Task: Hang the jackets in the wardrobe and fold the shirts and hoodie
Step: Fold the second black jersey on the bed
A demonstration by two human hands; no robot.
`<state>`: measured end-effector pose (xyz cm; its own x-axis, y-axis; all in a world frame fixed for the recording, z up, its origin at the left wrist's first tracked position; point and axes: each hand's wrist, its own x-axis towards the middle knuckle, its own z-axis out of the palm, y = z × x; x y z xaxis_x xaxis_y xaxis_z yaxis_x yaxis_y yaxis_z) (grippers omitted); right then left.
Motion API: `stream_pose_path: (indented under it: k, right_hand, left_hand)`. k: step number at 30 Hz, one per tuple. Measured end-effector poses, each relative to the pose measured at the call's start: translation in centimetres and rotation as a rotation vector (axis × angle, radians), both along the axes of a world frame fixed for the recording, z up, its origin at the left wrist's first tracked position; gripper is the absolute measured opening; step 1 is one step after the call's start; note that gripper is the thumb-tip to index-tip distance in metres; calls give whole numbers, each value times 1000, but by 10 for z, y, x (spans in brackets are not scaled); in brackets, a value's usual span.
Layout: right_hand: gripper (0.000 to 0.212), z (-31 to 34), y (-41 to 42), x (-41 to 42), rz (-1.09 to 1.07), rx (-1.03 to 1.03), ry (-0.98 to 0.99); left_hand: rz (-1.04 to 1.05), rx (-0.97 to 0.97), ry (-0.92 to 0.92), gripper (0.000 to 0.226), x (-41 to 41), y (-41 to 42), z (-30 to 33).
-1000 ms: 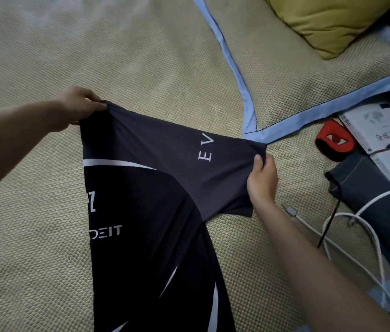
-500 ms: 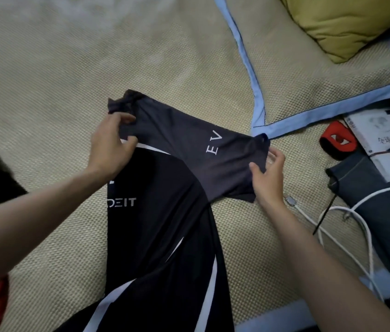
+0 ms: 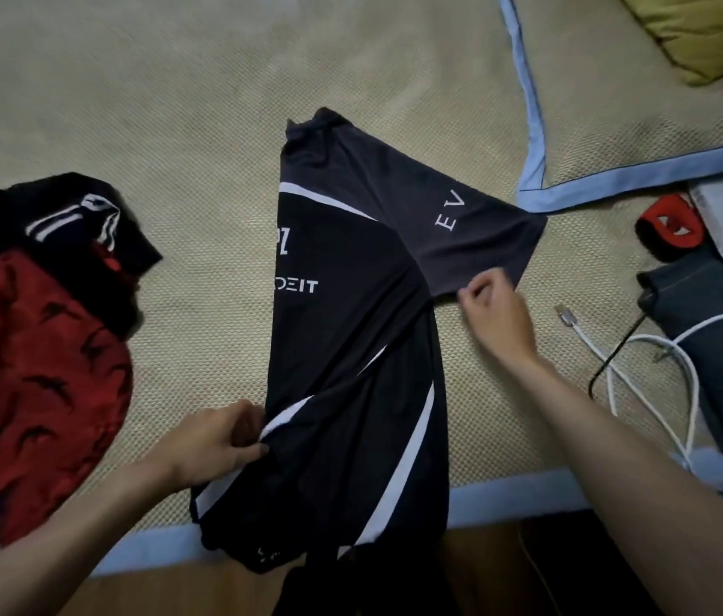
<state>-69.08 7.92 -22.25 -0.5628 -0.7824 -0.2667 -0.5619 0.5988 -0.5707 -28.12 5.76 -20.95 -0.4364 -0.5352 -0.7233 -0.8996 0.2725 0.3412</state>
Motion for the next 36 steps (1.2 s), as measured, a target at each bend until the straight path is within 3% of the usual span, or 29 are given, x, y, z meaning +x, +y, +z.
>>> stream_pose_path:
  k: [4,8,10,14,17,20,23,25,29,32,36]
  right_hand:
    - [23,-9,41,52,161,222,-238]
    - [48,-4,67,80,-100,379,-677]
    - [62,8,82,99,-97,485,-800]
    - [66,26,116,138,-84,510,-947]
    - [50,38,122,149,-156,424,-1173]
    - [35,45,124,148,-108,390,-1134]
    - [25,43,136,146,-51,470,-1131]
    - [27,37,146,147,-91,475,-1132]
    - [24,23,159,154,-316,342,-1225]
    - [29,9,167,159,-315,313,-1241]
    - [39,-5,181,163,-184,357,-951]
  left_hand:
    - [83,99,240,34,-3,19,14]
    - [9,161,395,33,-27,67,44]
    - [4,182,417,37,-36,96,50]
    - [296,318,517,37,-63,142,53]
    - [474,445,563,30,-86,158,47]
    - [517,510,614,23,-102,163,45]
    - [569,441,627,19,-91,163,41]
    - [461,248,572,11,-67,162,31]
    - [97,-86,265,52,-14,171,1]
    - [-123,-201,90,70,5,184,-18]
    - [-157,-195,107,44,12,197,-31]
